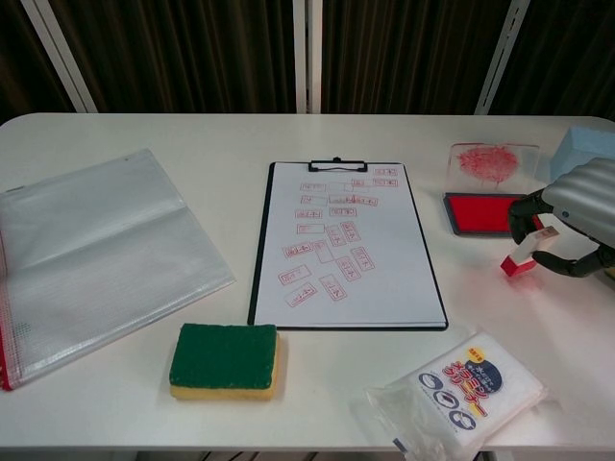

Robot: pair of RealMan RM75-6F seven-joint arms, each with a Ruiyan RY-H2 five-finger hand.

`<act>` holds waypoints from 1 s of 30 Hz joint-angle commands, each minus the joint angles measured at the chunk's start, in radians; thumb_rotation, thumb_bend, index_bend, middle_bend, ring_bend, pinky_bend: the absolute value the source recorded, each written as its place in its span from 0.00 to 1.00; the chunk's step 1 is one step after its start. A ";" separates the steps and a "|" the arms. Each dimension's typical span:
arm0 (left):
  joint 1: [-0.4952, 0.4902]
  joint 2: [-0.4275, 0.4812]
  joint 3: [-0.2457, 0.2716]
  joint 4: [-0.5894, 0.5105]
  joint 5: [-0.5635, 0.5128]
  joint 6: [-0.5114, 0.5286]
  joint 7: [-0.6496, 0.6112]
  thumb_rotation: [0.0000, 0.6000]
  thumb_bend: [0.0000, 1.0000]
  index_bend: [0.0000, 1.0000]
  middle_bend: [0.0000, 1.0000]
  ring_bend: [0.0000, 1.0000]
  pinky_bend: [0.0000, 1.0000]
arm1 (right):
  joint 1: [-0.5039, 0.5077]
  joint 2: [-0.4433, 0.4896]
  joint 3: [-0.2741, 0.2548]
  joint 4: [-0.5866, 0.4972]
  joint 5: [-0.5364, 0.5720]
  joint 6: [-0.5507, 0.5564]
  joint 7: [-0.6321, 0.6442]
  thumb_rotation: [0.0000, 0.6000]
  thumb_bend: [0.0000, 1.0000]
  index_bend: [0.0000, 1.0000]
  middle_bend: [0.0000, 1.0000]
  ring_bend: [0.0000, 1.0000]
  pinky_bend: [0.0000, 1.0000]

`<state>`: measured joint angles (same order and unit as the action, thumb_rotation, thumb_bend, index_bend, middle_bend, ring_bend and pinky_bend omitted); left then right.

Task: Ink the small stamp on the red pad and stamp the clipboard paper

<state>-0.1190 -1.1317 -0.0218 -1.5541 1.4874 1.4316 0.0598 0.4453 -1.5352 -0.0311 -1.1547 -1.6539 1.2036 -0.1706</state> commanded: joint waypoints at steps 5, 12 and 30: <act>-0.002 0.001 0.000 -0.002 0.002 -0.002 0.002 1.00 0.00 0.04 0.07 0.06 0.16 | 0.033 0.019 0.073 0.008 0.044 0.008 0.049 1.00 0.43 0.72 0.65 0.79 1.00; -0.005 0.002 0.000 -0.007 0.001 -0.008 0.003 1.00 0.00 0.04 0.07 0.06 0.16 | 0.096 0.007 0.173 0.022 0.230 -0.172 0.031 1.00 0.44 0.76 0.68 0.79 1.00; -0.004 0.006 0.002 0.010 -0.009 -0.020 -0.016 1.00 0.00 0.04 0.07 0.06 0.16 | 0.166 -0.068 0.226 0.025 0.429 -0.284 -0.152 1.00 0.45 0.84 0.73 0.79 1.00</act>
<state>-0.1236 -1.1257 -0.0197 -1.5445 1.4787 1.4117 0.0446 0.6089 -1.6006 0.1959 -1.1319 -1.2273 0.9210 -0.3200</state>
